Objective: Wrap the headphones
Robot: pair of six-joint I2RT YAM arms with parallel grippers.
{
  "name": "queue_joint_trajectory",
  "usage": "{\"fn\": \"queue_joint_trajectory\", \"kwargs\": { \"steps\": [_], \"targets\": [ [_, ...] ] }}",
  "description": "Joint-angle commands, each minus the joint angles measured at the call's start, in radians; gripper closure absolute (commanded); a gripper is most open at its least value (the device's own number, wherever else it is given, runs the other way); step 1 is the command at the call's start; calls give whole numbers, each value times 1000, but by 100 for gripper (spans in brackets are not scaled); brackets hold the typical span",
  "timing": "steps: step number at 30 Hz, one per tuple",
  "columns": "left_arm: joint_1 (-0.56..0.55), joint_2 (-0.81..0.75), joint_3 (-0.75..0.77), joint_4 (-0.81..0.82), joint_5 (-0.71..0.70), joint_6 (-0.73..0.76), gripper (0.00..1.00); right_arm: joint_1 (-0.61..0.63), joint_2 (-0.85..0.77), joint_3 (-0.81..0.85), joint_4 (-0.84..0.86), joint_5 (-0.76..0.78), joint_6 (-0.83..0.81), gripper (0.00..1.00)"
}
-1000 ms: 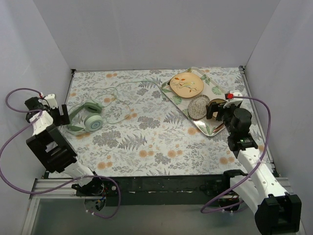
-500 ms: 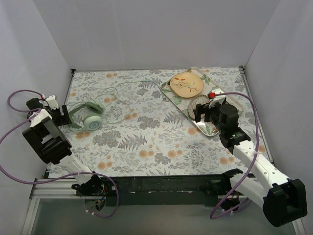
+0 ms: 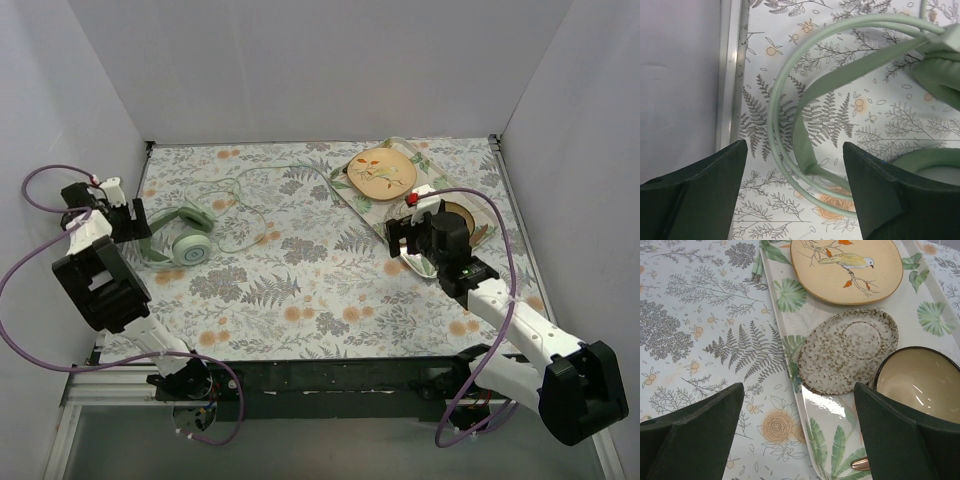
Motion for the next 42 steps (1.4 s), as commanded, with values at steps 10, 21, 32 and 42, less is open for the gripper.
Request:
{"fn": "queue_joint_trajectory", "kwargs": {
  "steps": [10,21,32,42],
  "targets": [
    [-36,130,13,61,-143,-7,33,75,50,95,-24,56,-45,2],
    [-66,153,-4,23,-16,-5,99,141,74,127,-34,61,-31,3],
    [-353,-163,-109,35,5,-94,100,475,361,475,-47,150,-47,2],
    [-476,-396,-122,21,-70,-156,100,606,723,947,-185,164,50,2]
  ]
}}
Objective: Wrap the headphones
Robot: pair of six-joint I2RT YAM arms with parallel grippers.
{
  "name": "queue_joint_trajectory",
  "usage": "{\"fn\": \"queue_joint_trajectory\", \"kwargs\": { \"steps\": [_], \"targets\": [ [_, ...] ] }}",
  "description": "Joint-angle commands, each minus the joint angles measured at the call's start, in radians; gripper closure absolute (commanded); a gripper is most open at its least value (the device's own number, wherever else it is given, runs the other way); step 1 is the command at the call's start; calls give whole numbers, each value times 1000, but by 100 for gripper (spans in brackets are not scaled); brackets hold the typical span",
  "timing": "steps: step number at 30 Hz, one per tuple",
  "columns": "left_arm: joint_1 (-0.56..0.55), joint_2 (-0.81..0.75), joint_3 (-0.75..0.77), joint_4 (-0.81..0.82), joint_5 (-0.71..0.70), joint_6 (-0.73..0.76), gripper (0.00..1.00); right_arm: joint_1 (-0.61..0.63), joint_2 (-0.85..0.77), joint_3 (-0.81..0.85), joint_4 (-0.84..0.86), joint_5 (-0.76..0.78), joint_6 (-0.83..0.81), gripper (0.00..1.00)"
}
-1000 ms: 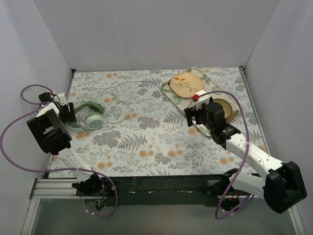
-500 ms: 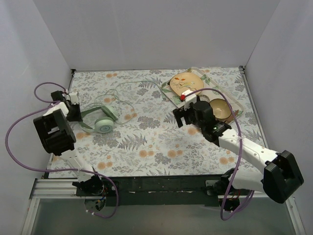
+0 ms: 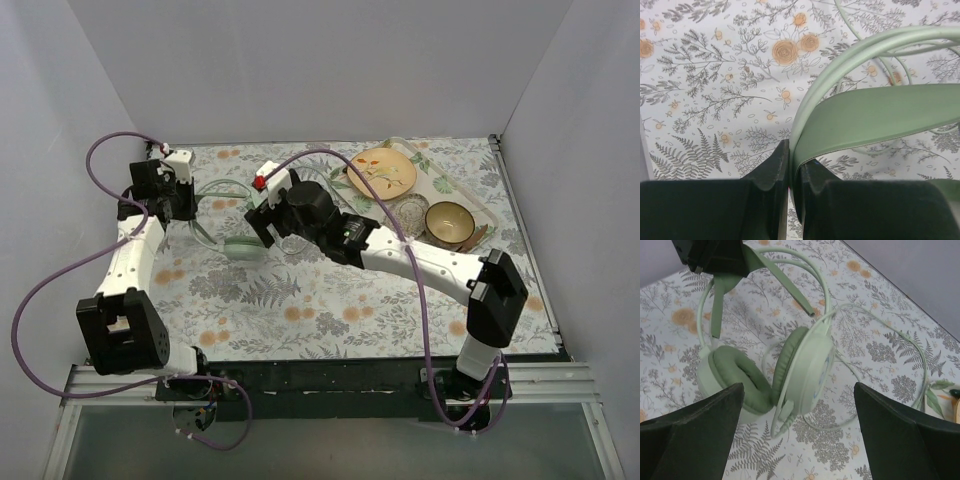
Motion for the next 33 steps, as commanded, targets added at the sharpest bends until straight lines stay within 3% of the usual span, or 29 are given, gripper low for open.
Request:
{"fn": "queue_joint_trajectory", "kwargs": {
  "steps": [1,10,16,19,20,22,23,26,29,30,33],
  "targets": [
    [-31,-93,-8,-9,-8,-53,100,3,98,144,-79,48,57,1],
    [-42,-142,3,-40,12,-90,100,3,272,316,-215,112,130,1],
    [-43,-175,-12,-38,24,-94,100,-20,316,297,-220,141,170,6],
    [-42,-175,-27,-31,41,-94,100,-25,312,267,-194,125,164,26],
    [-43,-173,-34,-29,53,-90,100,-25,312,261,-192,121,162,44],
    [-45,-164,-60,-20,88,-68,100,-26,312,259,-186,112,153,61],
    [-48,-156,-69,-17,102,-62,85,-26,312,259,-186,111,147,73],
    [-83,-117,-110,34,-3,-36,66,-25,304,260,-185,92,100,87],
    [-150,-77,-123,70,-108,17,55,-25,298,262,-178,54,35,97],
    [-210,-72,-127,101,-182,33,51,-25,292,262,-178,22,17,98],
    [-247,-58,-139,161,-327,86,48,-25,281,264,-191,-10,-31,99]
  ]
}}
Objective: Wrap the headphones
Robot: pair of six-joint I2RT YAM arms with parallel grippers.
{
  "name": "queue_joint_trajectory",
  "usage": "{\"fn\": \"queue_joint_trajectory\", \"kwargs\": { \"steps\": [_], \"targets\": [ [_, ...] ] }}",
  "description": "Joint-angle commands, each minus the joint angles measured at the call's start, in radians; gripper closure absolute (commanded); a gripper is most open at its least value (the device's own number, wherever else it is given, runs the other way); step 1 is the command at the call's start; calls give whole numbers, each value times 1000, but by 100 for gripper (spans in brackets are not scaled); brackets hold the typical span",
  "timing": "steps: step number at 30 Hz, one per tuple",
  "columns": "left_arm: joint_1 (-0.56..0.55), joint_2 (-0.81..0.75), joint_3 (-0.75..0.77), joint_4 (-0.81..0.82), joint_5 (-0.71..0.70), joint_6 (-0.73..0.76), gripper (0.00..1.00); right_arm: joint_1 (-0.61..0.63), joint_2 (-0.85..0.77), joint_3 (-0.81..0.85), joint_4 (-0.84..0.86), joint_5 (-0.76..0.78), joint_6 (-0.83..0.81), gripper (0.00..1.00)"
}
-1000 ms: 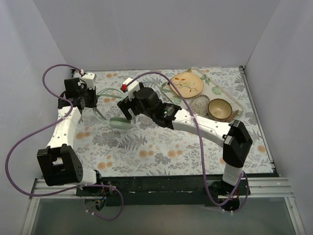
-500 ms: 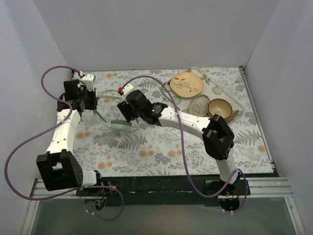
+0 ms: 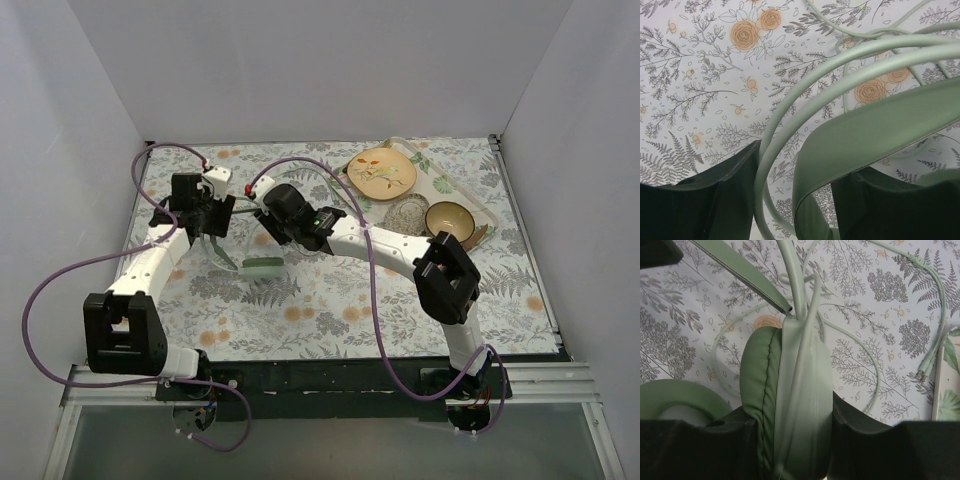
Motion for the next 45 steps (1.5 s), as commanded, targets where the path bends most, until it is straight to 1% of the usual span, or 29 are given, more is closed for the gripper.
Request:
{"fn": "queue_joint_trajectory", "kwargs": {
  "steps": [1,4,6,7,9,10,11,14,15,16,17,19,20,21,23,24,27,30,31,34,35,36,37,38,39,41,42,43,45],
  "targets": [
    [-70,9,-8,119,-231,88,48,12,-46,21,57,-93,-84,99],
    [-73,21,12,129,-291,102,48,10,-43,36,23,-87,-104,99],
    [-76,26,18,123,-293,108,51,10,-41,41,14,-76,-109,99],
    [-76,27,20,117,-296,107,58,9,-41,44,9,-73,-107,99],
    [-78,26,14,99,-294,108,68,4,-42,47,4,-70,-104,99],
    [-78,23,9,91,-282,108,79,2,-46,47,3,-71,-100,99],
    [-78,21,6,83,-273,110,86,-1,-46,42,4,-74,-100,99],
    [-78,17,-2,51,-219,101,100,-5,-59,33,17,-102,-104,99],
    [-78,14,-2,36,-207,97,100,-5,-67,29,20,-128,-115,93],
    [-78,11,1,28,-190,93,100,-5,-73,27,21,-143,-123,85],
    [-78,3,1,16,-161,81,100,-5,-81,27,21,-159,-129,63],
    [-76,-6,9,5,-114,71,100,-5,-107,15,26,-211,-152,42],
    [-78,-9,18,-7,-97,61,100,-5,-119,7,29,-231,-161,23],
    [-78,-8,24,-13,-66,56,100,-4,-148,-2,40,-264,-169,14],
    [-76,-3,47,-36,-40,45,100,-4,-185,-39,61,-298,-189,1],
    [-76,4,58,-45,-20,32,100,-4,-222,-51,84,-338,-195,1],
    [-76,15,89,-73,11,7,100,-5,-303,-111,121,-386,-218,1],
    [-76,3,103,-81,69,-4,100,-8,-384,-174,176,-387,-230,1],
    [-75,-23,104,-79,118,-2,100,-13,-403,-191,197,-387,-230,1],
    [-73,-64,122,-98,210,8,100,-71,-478,-264,227,-430,-215,1],
    [-73,-66,133,-123,262,11,100,-124,-521,-311,278,-456,-203,2],
    [-72,-68,147,-139,285,13,100,-157,-545,-342,303,-517,-169,2],
    [-73,-68,171,-154,310,16,100,-190,-568,-371,335,-545,-152,2],
    [-72,-69,185,-168,351,22,100,-255,-593,-399,386,-570,-140,2],
    [-73,-68,195,-191,371,22,100,-280,-636,-459,412,-596,-127,2],
    [-73,-68,230,-213,405,21,100,-338,-673,-514,452,-605,-118,2],
    [-72,-68,244,-232,437,12,100,-347,-700,-539,492,-595,-121,2],
    [-72,-66,260,-242,450,2,100,-355,-708,-592,512,-587,-133,2],
    [-73,-65,316,-263,486,-33,100,-360,-710,-638,588,-588,-136,2]
  ]
}}
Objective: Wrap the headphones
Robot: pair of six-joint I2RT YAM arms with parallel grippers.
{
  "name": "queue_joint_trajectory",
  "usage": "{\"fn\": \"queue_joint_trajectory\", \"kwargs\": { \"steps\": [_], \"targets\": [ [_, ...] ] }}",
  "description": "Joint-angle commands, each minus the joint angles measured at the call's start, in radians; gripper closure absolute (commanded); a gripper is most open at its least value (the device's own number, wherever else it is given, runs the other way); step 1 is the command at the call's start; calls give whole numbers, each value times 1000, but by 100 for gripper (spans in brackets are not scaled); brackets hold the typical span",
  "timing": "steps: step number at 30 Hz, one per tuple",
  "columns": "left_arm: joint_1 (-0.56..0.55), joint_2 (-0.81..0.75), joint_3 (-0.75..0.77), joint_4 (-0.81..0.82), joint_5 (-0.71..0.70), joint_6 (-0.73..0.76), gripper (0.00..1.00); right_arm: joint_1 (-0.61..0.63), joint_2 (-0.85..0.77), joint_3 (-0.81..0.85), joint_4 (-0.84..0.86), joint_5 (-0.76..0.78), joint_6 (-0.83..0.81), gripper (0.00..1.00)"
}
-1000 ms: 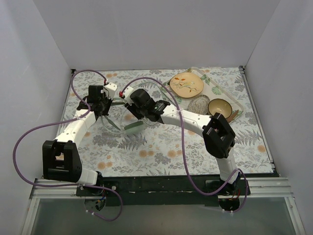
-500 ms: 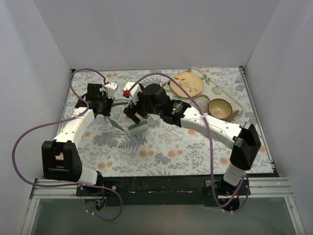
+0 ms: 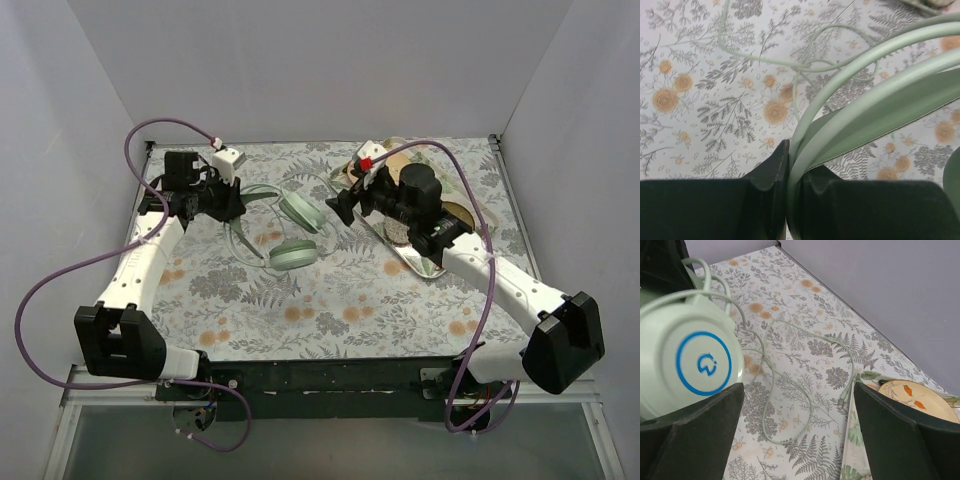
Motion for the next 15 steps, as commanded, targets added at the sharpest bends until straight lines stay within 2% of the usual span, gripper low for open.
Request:
{"fn": "queue_joint_trajectory", "kwargs": {
  "steps": [1,9,15],
  "targets": [
    [2,-52,133,-56,182,-89,100,6,-33,-113,225,-71,9,2],
    [3,-15,454,-141,144,-241,100,8,137,-124,392,-186,99,1],
    [2,11,630,-162,21,-288,100,31,277,-55,504,-296,201,2]
  ]
}}
